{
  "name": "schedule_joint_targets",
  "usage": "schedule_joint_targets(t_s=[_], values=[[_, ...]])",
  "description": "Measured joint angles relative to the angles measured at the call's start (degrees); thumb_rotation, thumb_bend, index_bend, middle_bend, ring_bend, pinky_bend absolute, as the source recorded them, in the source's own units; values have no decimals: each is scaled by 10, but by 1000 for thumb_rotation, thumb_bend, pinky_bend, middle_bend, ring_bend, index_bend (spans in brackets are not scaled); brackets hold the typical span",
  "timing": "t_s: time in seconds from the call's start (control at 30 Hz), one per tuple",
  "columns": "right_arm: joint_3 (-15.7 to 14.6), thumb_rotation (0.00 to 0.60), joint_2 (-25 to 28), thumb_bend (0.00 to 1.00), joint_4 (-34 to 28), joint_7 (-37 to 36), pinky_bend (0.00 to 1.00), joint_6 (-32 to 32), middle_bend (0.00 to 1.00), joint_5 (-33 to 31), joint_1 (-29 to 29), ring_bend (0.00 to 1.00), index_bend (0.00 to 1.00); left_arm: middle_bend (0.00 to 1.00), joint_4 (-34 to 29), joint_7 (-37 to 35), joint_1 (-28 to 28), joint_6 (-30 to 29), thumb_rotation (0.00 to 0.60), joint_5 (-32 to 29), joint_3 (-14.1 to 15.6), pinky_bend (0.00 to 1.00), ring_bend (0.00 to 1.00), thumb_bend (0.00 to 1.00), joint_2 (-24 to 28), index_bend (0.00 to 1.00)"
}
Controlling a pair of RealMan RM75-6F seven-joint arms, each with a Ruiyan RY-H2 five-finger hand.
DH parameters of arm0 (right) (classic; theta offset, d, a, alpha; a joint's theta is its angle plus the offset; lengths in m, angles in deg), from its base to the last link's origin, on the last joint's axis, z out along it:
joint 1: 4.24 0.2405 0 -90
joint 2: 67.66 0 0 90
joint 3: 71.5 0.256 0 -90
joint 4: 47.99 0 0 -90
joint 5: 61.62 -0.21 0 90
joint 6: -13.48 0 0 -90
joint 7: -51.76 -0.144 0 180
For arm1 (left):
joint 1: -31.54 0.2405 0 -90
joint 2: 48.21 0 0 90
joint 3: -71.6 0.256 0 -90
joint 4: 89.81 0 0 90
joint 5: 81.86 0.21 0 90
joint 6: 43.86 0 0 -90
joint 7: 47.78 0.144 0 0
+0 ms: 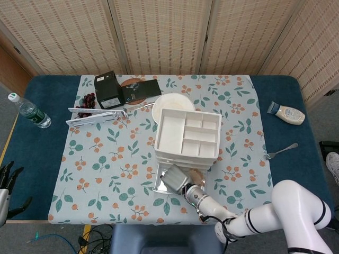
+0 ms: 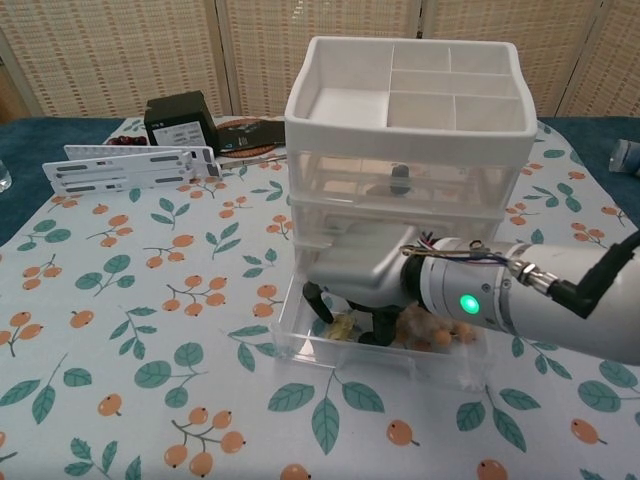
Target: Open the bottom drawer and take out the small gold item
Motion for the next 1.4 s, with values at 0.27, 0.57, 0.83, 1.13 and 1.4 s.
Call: schedule_joint_targets(t_s=[0.27, 0.57, 0.83, 1.13, 1.4], values=[[1, 600, -8, 326, 9, 5, 1000, 0, 970, 0, -3, 1000, 448, 0, 2, -1, 1, 0, 600, 0, 0, 69, 33, 247, -1, 139], [4, 600, -14, 364, 16, 4, 1000, 1, 981, 4, -8, 1000, 508, 0, 4, -2, 1, 0, 600, 0, 0, 69, 33, 247, -2, 139], [6, 600, -16, 371, 17, 1, 1000, 0, 981, 14, -13, 1000, 522, 0, 5, -3, 1, 0, 600, 0, 0, 69, 33, 247, -2, 139], [7, 600, -17, 524, 18, -3, 1000, -1, 989, 23, -20, 1000, 555, 0, 5, -3, 1, 1, 600, 0, 0, 69, 33, 247, -2, 139], [8, 600, -12, 534, 12, -5, 1000, 7, 992, 39, -26, 1000, 568, 0, 3, -2, -1, 2, 600, 0, -1, 69, 33, 247, -2, 139]])
